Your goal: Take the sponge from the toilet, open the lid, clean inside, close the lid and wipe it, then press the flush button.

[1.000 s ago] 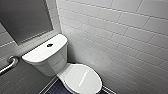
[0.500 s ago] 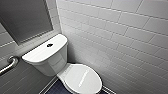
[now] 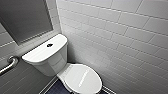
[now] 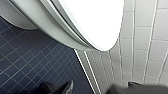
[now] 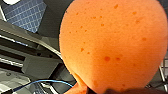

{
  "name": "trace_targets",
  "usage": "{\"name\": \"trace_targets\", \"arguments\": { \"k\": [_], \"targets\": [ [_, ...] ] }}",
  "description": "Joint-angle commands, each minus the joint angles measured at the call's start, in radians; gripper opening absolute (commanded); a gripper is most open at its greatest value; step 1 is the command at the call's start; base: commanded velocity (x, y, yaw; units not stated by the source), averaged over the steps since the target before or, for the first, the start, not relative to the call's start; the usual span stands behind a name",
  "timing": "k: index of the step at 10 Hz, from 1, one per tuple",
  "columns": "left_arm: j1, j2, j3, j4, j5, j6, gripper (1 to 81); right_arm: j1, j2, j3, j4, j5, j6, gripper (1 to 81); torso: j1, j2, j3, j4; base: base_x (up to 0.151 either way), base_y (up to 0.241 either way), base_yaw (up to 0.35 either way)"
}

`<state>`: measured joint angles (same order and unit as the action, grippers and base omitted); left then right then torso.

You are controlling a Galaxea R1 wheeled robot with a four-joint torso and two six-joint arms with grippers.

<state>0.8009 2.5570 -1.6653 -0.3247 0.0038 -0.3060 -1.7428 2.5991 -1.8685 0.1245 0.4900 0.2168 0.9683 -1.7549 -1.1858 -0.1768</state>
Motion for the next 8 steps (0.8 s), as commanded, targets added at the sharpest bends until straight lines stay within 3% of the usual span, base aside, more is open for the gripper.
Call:
{"name": "trace_targets", "arguments": {
  "k": [1, 3, 8],
  "targets": [
    [-0.116, 0.035, -0.022, -0.011, 0.007, -0.062, 81.1, -0.022, 0.003, -0.022, -0.031, -0.06, 0.001, 1.0, 0.0, 0.0, 0.0, 0.0, 0.0, 0.0, 0.0],
    [-0.119, 0.079, -0.093, -0.013, -0.027, -0.068, 81.1, -0.022, 0.037, -0.044, -0.034, -0.076, -0.002, 1.0, 0.0, 0.0, 0.0, 0.0, 0.0, 0.0, 0.0],
    [-0.143, 0.08, -0.113, -0.014, -0.071, -0.153, 81.1, -0.018, 0.04, -0.032, -0.034, -0.077, -0.002, 1.0, 0.0, 0.0, 0.0, 0.0, 0.0, 0.0, 0.0]
  ]
}}
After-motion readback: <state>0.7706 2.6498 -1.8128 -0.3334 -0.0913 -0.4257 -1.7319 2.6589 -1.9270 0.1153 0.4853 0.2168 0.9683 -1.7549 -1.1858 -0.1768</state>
